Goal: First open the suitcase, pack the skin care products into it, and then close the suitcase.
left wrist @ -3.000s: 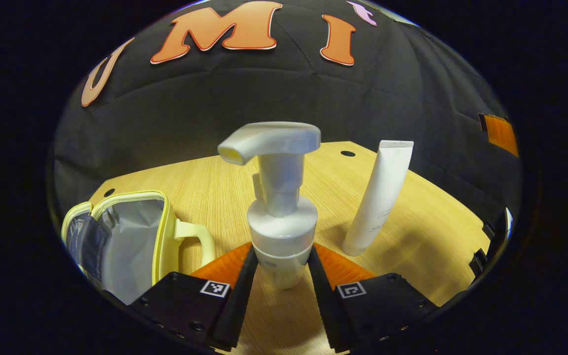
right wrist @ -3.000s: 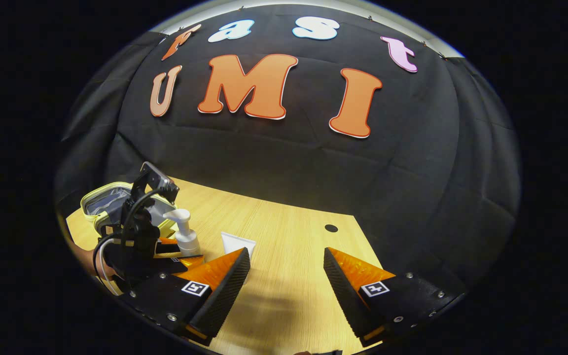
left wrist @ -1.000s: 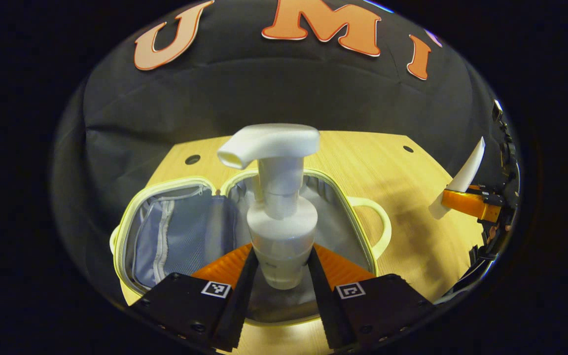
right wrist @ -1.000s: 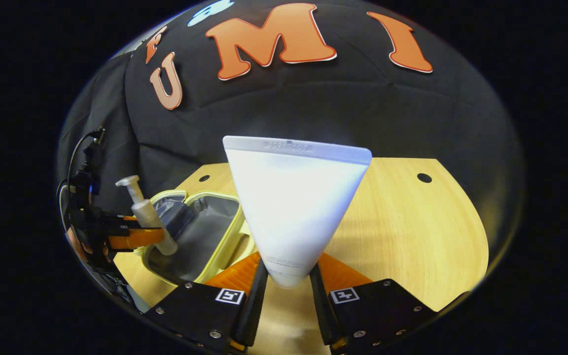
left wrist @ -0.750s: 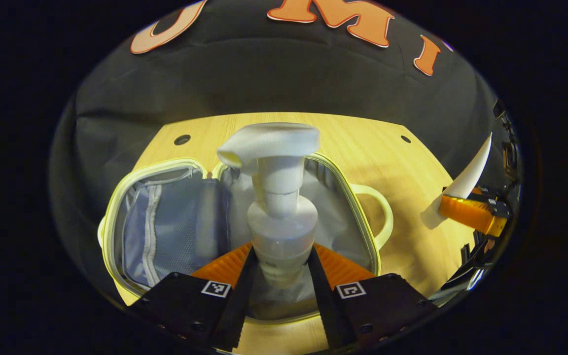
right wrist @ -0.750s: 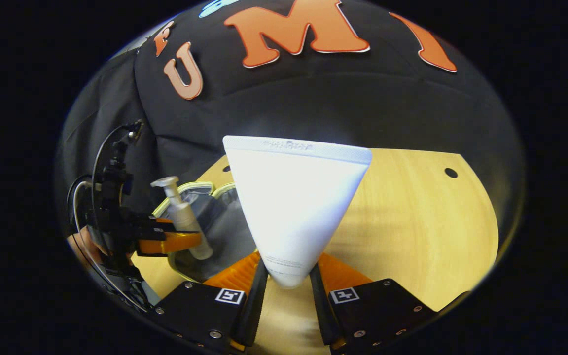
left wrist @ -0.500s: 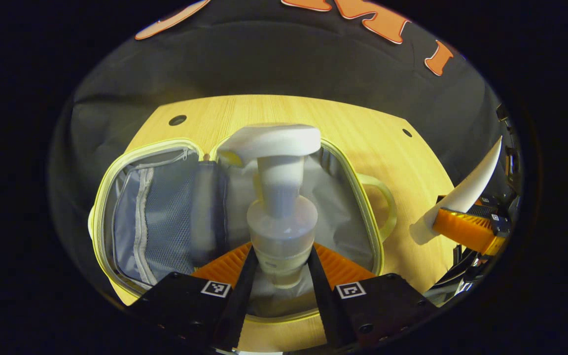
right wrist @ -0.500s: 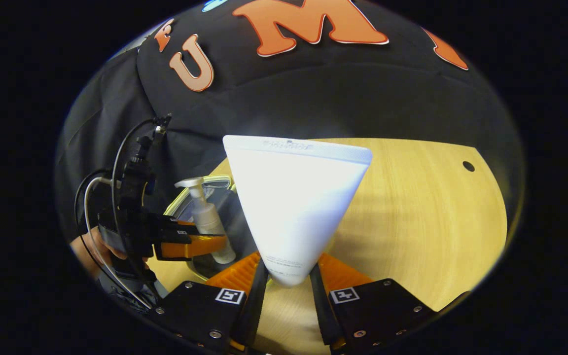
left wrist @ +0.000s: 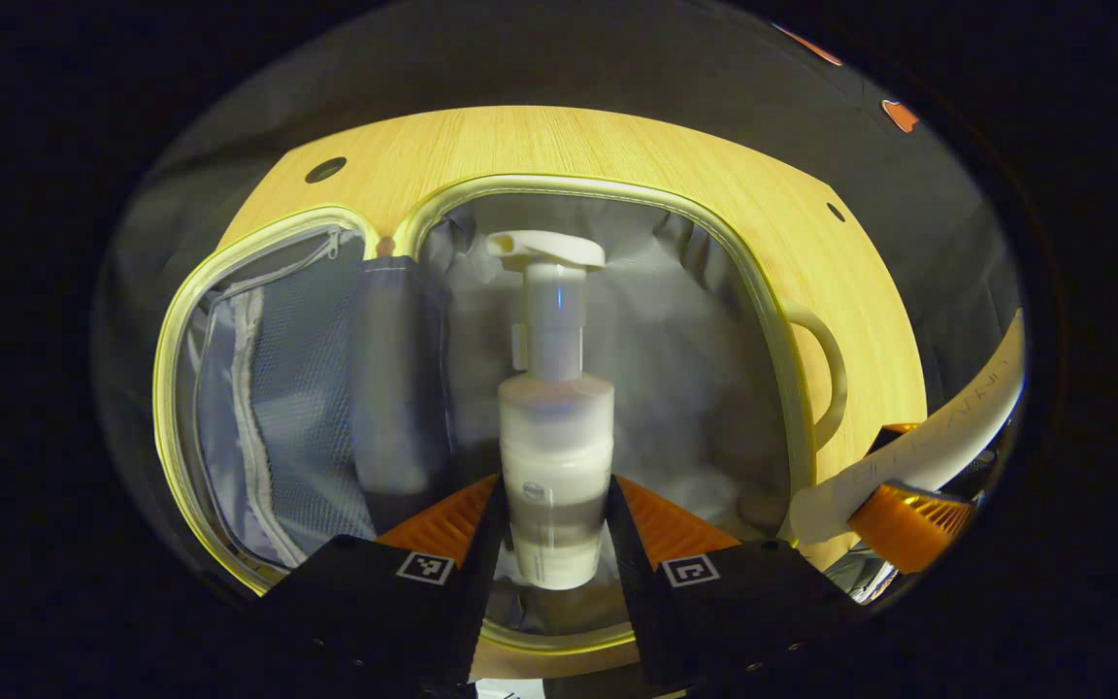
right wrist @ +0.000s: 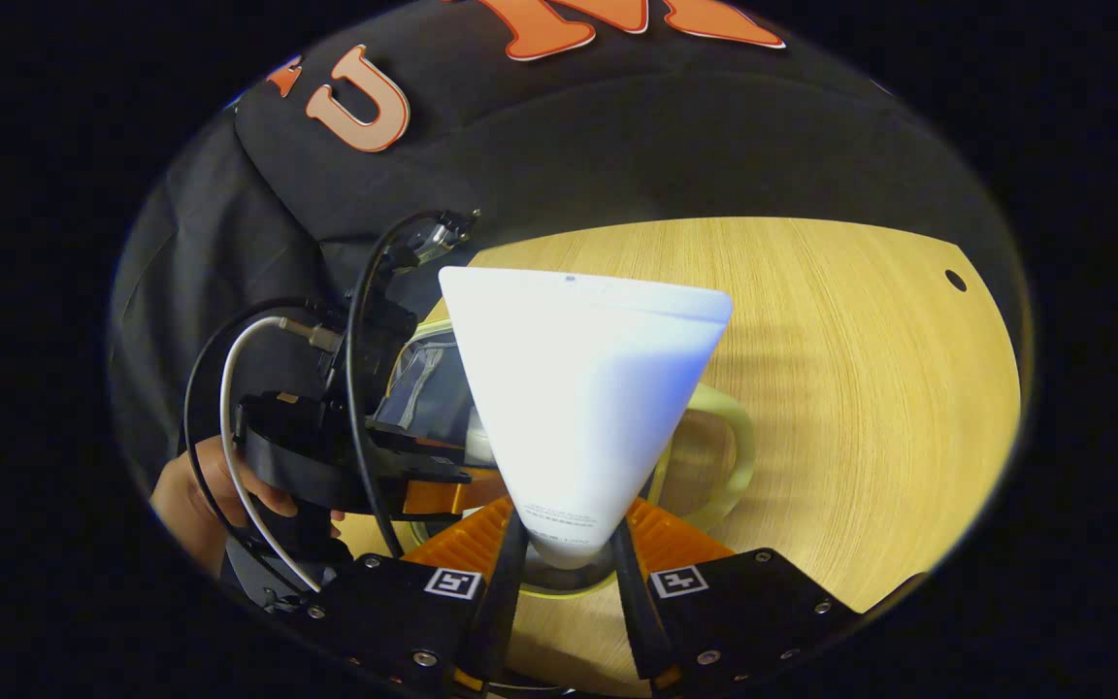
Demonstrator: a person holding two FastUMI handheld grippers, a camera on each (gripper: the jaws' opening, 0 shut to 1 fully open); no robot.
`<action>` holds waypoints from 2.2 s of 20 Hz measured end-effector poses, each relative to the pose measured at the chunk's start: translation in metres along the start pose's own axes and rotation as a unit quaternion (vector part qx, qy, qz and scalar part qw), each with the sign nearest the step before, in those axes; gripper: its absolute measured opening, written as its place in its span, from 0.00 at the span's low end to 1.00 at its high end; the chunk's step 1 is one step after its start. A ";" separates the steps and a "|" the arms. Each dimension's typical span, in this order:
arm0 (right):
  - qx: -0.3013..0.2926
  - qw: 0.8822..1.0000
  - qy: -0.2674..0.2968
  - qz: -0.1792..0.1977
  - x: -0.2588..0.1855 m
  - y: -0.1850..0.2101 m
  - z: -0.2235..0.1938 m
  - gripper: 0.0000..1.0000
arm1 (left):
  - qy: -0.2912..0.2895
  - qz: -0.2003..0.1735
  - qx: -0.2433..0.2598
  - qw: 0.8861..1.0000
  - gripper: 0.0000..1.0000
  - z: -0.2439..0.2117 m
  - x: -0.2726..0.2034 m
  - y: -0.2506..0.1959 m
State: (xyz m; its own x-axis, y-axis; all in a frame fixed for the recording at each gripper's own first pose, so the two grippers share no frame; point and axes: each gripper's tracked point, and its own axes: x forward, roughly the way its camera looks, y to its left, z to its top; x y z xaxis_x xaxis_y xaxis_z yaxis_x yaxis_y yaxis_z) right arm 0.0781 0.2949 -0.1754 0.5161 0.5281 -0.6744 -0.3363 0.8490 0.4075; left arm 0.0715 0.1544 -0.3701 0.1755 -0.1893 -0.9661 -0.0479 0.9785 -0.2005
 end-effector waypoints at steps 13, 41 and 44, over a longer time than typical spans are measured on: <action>0.059 0.990 0.130 -0.017 -0.003 0.001 -0.033 0.49 | -0.147 0.070 -0.043 0.986 0.70 0.004 -0.081 0.061; 0.112 0.993 -0.019 -0.029 -0.070 -0.010 0.038 0.95 | -0.197 -0.024 -0.452 0.870 0.17 -0.048 -0.130 0.354; 0.088 0.989 -0.096 -0.068 -0.096 -0.036 0.063 0.96 | -0.223 0.014 -0.392 0.892 0.10 -0.036 -0.149 0.352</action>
State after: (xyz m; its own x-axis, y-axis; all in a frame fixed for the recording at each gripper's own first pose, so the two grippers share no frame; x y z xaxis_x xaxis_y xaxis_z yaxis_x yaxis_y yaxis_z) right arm 0.0905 0.2145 -0.0871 0.6925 0.3884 -0.6080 -0.1206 0.8932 0.4332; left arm -0.0067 0.5244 -0.3024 0.5300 0.0563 -0.8461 -0.7004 0.5916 -0.3994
